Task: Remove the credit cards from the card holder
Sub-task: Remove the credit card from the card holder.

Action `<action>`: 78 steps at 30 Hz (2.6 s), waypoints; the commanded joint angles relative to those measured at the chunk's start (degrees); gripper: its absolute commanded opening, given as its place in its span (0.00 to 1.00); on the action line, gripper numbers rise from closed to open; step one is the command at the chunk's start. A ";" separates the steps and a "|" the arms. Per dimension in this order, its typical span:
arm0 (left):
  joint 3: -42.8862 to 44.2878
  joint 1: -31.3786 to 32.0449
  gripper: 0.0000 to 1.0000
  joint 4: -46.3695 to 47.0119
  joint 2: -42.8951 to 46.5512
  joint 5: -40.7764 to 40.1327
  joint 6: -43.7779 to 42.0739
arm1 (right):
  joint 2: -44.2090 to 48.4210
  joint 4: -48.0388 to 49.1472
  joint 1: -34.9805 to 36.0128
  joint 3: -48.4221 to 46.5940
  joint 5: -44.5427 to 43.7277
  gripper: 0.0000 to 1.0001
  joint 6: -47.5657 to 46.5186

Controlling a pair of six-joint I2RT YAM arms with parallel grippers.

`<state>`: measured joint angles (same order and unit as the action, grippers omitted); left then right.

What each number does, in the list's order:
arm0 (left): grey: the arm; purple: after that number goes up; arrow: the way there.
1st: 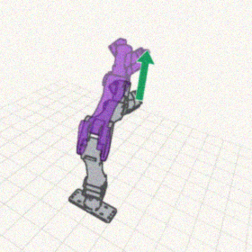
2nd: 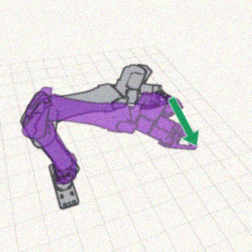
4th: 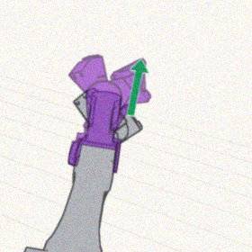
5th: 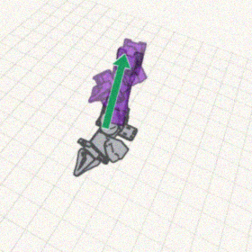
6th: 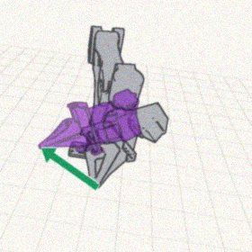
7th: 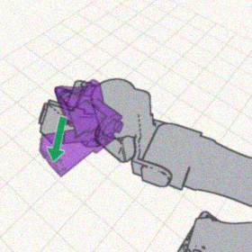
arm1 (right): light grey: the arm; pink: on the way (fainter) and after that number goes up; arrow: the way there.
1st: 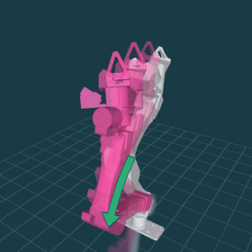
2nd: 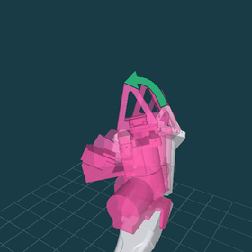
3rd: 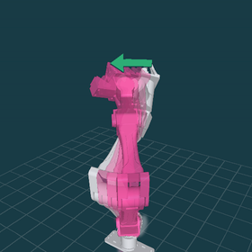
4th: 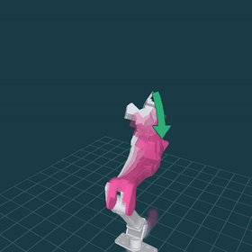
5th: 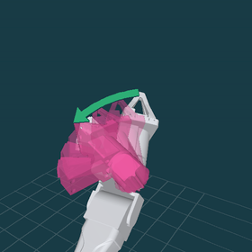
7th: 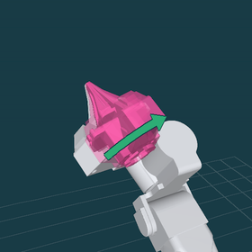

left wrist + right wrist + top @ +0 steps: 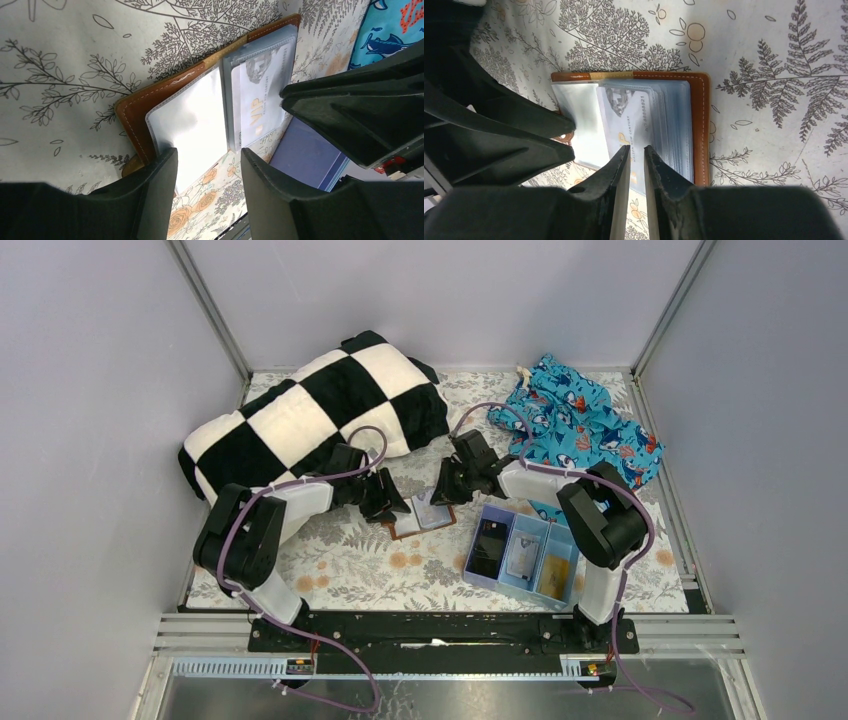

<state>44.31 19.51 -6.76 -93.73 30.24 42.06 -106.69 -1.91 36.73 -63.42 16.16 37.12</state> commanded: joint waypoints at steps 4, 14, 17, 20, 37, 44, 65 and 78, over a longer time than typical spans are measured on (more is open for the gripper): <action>4.22 2.99 0.55 -0.39 6.07 -3.09 -1.11 | 0.87 0.99 0.18 0.69 -0.21 0.24 -0.16; 3.20 6.81 0.56 10.50 2.94 -2.59 7.32 | 1.18 0.61 0.14 0.56 -1.37 0.23 -0.21; 3.54 6.85 0.56 10.46 0.92 -3.94 8.01 | 1.23 0.47 0.14 0.66 -1.49 0.23 -0.17; 3.75 6.85 0.56 9.45 0.01 -5.42 7.51 | 1.77 -0.08 0.10 0.71 -1.89 0.23 -0.45; 0.96 6.82 0.48 11.16 -2.81 -6.31 7.52 | 1.71 -0.30 0.04 0.78 -0.98 0.23 -0.93; -0.67 6.77 0.45 10.89 -2.34 -7.19 6.78 | -0.28 1.07 0.03 1.74 0.41 0.23 0.12; -8.30 5.43 0.28 19.88 1.20 -6.41 10.84 | -2.30 5.86 -0.69 4.47 3.61 0.20 4.37; -8.97 4.49 0.36 23.87 -1.07 -3.04 11.82 | -2.66 6.81 -0.74 4.77 4.98 0.20 4.99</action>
<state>36.14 24.23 13.89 -94.98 27.09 54.08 -107.85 5.39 35.94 -59.70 20.58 41.95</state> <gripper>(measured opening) 0.336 0.200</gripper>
